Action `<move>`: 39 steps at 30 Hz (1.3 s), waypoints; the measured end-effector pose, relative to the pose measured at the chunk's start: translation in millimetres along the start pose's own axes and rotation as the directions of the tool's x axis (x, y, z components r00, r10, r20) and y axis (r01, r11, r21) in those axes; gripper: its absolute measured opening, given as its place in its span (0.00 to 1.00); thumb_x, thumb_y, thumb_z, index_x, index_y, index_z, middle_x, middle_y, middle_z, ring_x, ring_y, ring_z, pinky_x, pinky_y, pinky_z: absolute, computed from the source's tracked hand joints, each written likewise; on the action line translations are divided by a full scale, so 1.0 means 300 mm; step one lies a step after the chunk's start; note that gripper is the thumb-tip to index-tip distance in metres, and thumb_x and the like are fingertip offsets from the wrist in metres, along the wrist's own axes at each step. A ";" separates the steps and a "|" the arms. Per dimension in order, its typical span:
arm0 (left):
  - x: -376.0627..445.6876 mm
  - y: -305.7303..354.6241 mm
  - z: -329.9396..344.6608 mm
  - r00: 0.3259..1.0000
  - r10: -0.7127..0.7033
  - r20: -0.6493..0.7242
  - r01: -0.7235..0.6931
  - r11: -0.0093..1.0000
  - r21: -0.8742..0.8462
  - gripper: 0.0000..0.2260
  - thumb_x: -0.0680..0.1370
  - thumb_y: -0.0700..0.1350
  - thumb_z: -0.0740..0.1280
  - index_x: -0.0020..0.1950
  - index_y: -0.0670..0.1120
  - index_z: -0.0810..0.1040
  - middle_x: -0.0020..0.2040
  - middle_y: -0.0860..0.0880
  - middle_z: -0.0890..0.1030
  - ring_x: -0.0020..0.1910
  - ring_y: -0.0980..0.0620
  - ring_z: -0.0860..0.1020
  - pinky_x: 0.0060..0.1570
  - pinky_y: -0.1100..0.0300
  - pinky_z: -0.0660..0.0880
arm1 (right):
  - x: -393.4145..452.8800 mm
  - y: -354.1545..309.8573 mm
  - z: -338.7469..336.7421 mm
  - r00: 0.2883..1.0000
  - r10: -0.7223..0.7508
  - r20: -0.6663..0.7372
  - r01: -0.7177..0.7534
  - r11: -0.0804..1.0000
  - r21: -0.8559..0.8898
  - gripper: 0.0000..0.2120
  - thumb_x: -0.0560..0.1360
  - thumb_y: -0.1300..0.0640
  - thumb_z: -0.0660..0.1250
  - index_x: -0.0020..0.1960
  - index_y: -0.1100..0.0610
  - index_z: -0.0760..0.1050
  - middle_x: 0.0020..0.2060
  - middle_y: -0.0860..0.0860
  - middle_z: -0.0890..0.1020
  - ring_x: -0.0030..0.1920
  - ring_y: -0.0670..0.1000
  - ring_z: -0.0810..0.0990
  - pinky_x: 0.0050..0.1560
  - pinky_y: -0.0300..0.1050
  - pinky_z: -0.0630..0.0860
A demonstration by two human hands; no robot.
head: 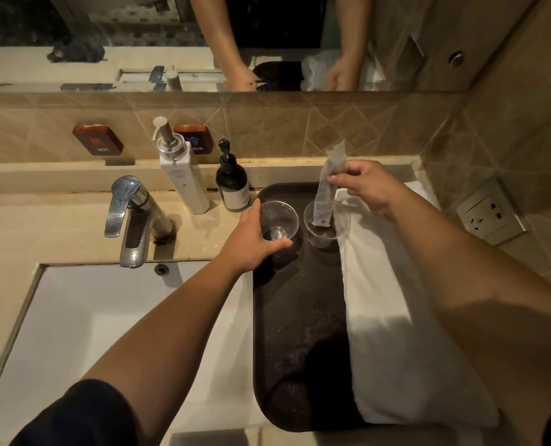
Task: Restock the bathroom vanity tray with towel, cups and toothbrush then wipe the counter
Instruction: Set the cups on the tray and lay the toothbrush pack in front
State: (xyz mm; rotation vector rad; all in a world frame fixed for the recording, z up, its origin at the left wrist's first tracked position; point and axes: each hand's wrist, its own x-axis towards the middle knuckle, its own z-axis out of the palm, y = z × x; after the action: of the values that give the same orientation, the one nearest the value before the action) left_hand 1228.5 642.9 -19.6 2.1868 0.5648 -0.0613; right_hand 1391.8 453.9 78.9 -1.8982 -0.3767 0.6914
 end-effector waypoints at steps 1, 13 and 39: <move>0.000 0.000 -0.003 1.000 -0.002 0.012 0.003 1.000 -0.008 0.52 0.66 0.63 0.76 0.80 0.53 0.48 0.79 0.48 0.58 0.75 0.44 0.64 0.67 0.50 0.67 | -0.023 -0.018 -0.013 0.999 -0.038 -0.030 0.038 0.999 0.020 0.04 0.74 0.58 0.71 0.47 0.50 0.81 0.44 0.46 0.85 0.47 0.45 0.82 0.49 0.44 0.73; -0.334 0.105 -0.030 0.968 0.232 -0.099 -0.243 0.963 -0.117 0.20 0.78 0.64 0.59 0.70 0.63 0.66 0.63 0.66 0.71 0.61 0.72 0.68 0.55 0.76 0.64 | -0.361 -0.042 0.084 0.995 -0.095 0.008 0.090 0.967 0.240 0.04 0.74 0.53 0.71 0.43 0.50 0.84 0.39 0.49 0.85 0.40 0.47 0.83 0.40 0.39 0.79; -0.632 -0.011 0.294 0.974 -0.036 0.224 0.005 0.990 0.142 0.18 0.80 0.56 0.55 0.68 0.50 0.64 0.57 0.45 0.82 0.48 0.46 0.82 0.47 0.52 0.79 | -0.424 0.407 0.433 0.949 0.178 -0.261 -0.281 0.854 -0.438 0.15 0.77 0.47 0.66 0.33 0.50 0.71 0.32 0.48 0.77 0.33 0.47 0.76 0.32 0.37 0.65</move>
State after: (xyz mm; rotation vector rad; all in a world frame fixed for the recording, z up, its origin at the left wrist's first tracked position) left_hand 1070.4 506.7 -33.1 2.2710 0.4655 -0.3664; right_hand 1205.7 428.2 -33.5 -2.4908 -0.1875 0.5766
